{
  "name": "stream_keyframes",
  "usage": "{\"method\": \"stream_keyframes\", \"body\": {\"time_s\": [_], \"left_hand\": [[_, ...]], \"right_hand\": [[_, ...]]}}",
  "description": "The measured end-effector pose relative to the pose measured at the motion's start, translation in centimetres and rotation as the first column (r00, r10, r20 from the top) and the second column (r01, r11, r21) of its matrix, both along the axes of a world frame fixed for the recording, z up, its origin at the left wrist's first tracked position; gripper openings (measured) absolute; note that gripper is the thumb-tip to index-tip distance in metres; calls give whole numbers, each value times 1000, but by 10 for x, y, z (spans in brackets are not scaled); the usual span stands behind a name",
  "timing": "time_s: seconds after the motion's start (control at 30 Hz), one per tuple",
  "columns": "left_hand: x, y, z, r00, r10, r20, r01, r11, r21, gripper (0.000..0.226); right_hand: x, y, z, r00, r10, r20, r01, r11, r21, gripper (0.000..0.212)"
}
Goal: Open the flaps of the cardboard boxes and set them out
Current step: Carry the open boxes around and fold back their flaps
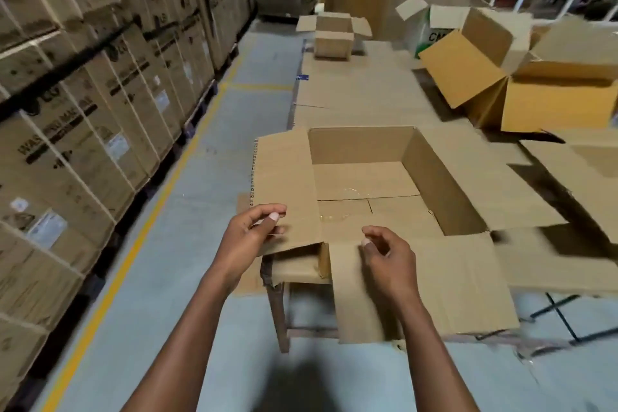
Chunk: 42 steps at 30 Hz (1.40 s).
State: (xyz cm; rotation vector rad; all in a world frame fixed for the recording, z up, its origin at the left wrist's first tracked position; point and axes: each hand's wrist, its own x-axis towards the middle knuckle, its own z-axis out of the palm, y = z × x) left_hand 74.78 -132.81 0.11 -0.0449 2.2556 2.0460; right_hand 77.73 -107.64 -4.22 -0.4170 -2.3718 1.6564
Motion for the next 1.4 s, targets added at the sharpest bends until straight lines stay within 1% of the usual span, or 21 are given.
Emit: {"method": "stream_keyframes", "body": {"time_s": [0.1, 0.2, 0.33, 0.43, 0.5, 0.57, 0.6, 0.67, 0.73, 0.8, 0.9, 1.0, 1.13, 1.17, 1.23, 1.33, 1.37, 1.4], "left_hand": [[-21, -22, 4, 992, -125, 8, 125, 992, -11, 21], [-40, -32, 13, 970, -243, -12, 243, 970, -25, 21], [-76, -35, 18, 921, -387, -33, 386, 921, -51, 21], [-111, -25, 19, 893, -450, -34, 447, 892, -63, 21], [-135, -12, 19, 863, -505, -24, 504, 862, -49, 21], [-160, 1, 19, 819, -573, -26, 571, 819, -54, 21], [-172, 6, 19, 793, -608, -34, 605, 793, -66, 21], [-198, 13, 19, 755, -655, -39, 650, 754, -93, 20], [-222, 13, 19, 715, -698, -40, 690, 714, -121, 19], [-246, 13, 16, 676, -737, -26, 725, 670, -156, 19], [-279, 22, 19, 633, -773, -36, 753, 626, -204, 19], [-301, 45, 24, 602, -797, -44, 782, 600, -166, 20], [-326, 77, 23, 466, -884, -45, 867, 466, -176, 20], [-334, 84, 22, 436, -899, -42, 881, 436, -183, 21], [-351, 98, 17, 389, -920, -38, 903, 389, -182, 21], [-376, 118, 10, 324, -946, -25, 931, 323, -168, 22], [-385, 123, 8, 299, -954, -27, 940, 299, -164, 22], [-393, 127, 6, 273, -962, -24, 948, 273, -163, 22]], "right_hand": [[15, -9, 0, 985, -169, 17, 167, 983, 78, 23], [31, -19, 1, 946, -324, 26, 320, 943, 88, 22], [42, -31, -2, 897, -441, 33, 436, 894, 103, 18], [37, -37, -1, 864, -504, 19, 499, 859, 115, 16], [33, -33, -5, 804, -594, 24, 581, 794, 177, 16], [28, -28, -7, 706, -702, 97, 659, 700, 274, 23], [25, -26, -7, 654, -744, 137, 693, 662, 286, 26], [20, -23, -9, 583, -785, 211, 737, 620, 269, 31], [12, -26, -15, 562, -794, 231, 755, 607, 248, 39], [3, -32, -17, 531, -814, 235, 768, 580, 272, 43], [-5, -34, -16, 472, -842, 261, 772, 537, 340, 43], [-3, -36, -15, 419, -860, 291, 785, 504, 361, 39], [6, -33, -12, 344, -867, 360, 835, 458, 306, 41], [8, -34, -13, 340, -864, 371, 849, 452, 273, 42], [12, -38, -14, 372, -859, 351, 873, 453, 183, 43], [10, -47, -9, 401, -856, 325, 908, 418, -21, 46], [7, -49, -9, 398, -857, 328, 913, 403, -57, 48], [4, -51, -6, 386, -862, 328, 919, 390, -57, 50]]}}
